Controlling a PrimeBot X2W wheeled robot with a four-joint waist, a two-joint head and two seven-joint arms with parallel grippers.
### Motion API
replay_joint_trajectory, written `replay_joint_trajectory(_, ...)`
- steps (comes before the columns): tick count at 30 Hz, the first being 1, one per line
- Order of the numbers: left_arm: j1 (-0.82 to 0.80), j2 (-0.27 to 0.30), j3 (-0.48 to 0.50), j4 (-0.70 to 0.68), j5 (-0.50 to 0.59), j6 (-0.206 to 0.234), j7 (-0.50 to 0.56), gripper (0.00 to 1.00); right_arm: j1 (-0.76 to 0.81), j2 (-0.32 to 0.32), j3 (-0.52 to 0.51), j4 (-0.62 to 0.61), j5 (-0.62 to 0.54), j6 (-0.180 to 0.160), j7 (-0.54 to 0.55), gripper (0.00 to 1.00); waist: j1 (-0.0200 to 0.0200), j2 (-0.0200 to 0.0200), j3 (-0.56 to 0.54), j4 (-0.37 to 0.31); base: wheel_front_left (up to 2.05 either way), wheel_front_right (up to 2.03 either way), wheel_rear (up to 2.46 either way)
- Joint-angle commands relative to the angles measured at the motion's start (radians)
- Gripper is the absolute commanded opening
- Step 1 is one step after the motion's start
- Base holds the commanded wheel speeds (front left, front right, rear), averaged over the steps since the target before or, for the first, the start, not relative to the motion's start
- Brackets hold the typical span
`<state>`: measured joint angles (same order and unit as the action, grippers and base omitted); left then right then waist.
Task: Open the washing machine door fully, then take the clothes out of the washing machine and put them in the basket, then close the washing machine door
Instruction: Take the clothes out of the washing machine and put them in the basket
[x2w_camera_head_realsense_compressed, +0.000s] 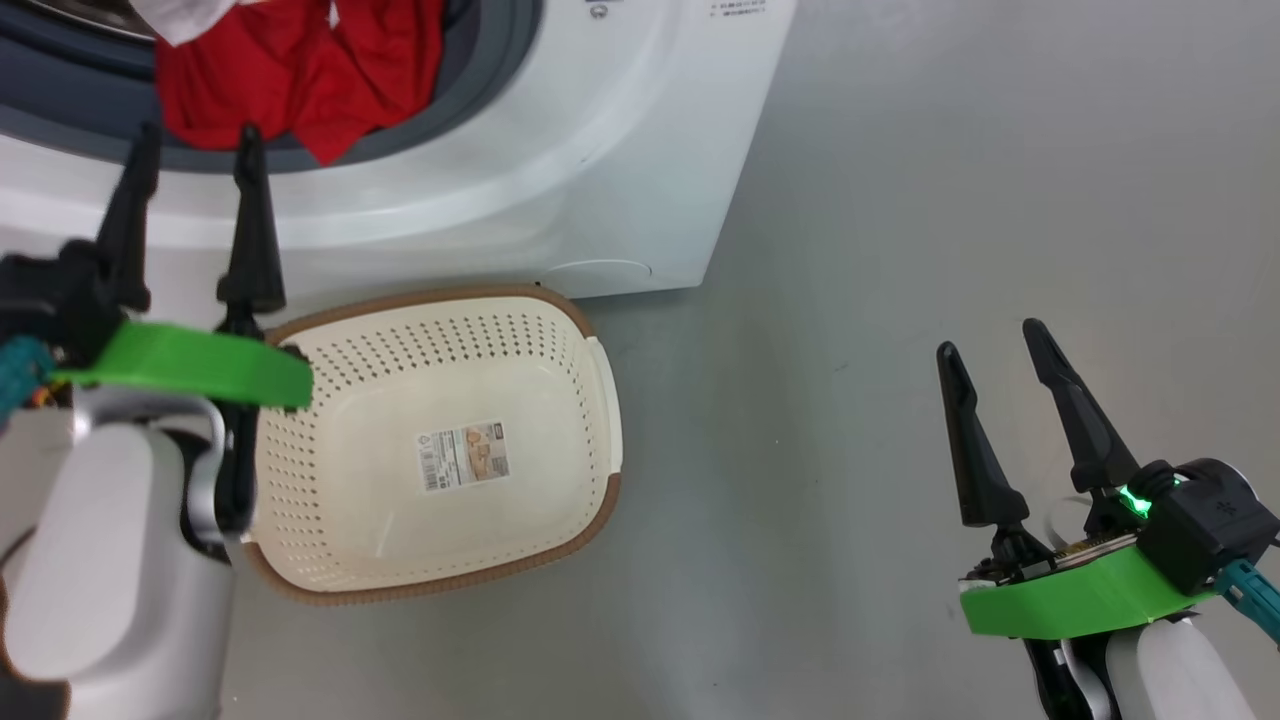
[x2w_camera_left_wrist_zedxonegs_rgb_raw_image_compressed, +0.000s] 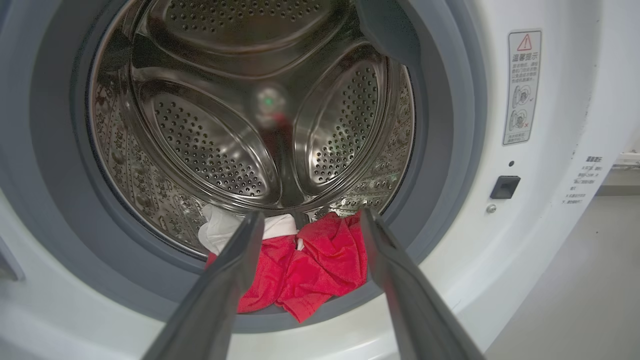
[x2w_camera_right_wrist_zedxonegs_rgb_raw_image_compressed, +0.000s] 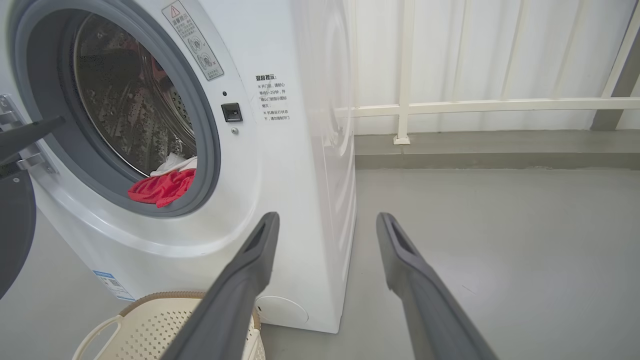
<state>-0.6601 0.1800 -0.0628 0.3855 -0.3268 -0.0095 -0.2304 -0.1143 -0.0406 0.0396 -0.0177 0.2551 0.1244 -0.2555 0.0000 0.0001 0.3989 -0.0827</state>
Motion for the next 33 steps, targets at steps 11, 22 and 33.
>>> replay_joint_trajectory(11,-0.237,0.061,0.015,0.221,-0.001,-0.021,0.02,1.0,-0.035,-0.01,0.031,-0.017,-0.018,0.006,-0.006,1.0,0.0,-0.0001,0.032,-0.022,0.0,0.0,0.0)
replay_joint_trajectory(22,-0.434,0.07,-0.002,0.387,0.002,0.009,0.111,1.0,-0.041,-0.01,0.049,-0.018,-0.021,0.006,-0.006,1.0,0.0,-0.0001,0.063,-0.041,0.0,0.0,0.0)
replay_joint_trajectory(33,-0.575,0.092,-0.006,0.579,-0.012,0.017,0.187,1.0,-0.061,-0.01,0.061,-0.018,-0.019,0.006,-0.006,1.0,0.0,-0.0001,0.115,-0.077,0.0,0.0,0.0)
